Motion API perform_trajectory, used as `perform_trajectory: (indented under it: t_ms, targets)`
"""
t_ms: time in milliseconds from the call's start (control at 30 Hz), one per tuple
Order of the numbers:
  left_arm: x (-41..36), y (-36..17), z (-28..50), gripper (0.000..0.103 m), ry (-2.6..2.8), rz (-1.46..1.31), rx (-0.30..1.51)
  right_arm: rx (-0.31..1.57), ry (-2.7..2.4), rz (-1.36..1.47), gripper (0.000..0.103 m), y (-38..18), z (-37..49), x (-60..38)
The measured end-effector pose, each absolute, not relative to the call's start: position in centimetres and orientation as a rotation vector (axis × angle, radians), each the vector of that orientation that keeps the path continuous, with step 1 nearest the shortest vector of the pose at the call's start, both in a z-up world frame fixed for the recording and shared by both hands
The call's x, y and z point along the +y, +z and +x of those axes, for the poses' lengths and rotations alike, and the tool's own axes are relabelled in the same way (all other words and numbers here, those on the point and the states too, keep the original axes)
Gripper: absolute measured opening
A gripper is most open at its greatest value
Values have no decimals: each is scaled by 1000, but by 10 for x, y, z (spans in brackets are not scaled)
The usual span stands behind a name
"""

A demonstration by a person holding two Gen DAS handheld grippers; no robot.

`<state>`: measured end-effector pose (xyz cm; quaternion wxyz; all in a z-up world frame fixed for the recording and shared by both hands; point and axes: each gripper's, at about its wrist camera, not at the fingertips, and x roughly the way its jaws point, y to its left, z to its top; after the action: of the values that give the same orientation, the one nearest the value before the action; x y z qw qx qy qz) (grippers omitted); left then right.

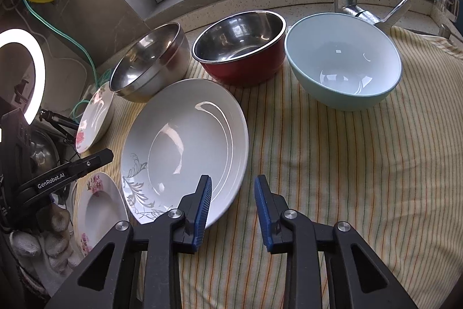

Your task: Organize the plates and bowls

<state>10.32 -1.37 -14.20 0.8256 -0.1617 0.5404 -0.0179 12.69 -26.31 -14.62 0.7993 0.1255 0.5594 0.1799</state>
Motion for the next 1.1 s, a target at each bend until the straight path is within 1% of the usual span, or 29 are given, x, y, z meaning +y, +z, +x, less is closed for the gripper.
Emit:
perform_trajectory:
  t_ms: [200,600,767,867,1100]
  targets:
    - [-16,-147,113,20,-25,-334,1162,1222,391,299,27,-158,140,-264]
    - [-15,-157,126,20,-51,-362,1195,1240,414,327,12,-166,154,-261]
    - [-19,-158,131,15,-59,-350,1205,1249,413,351,9,-170,158,-264]
    - [-20,-160,133,12,-53,-346,1209,1256,414,358,9,-171,160,-266]
    - [-21,-162,135,10,-54,-337,1217,1274,413,371,6,-176,163,-265]
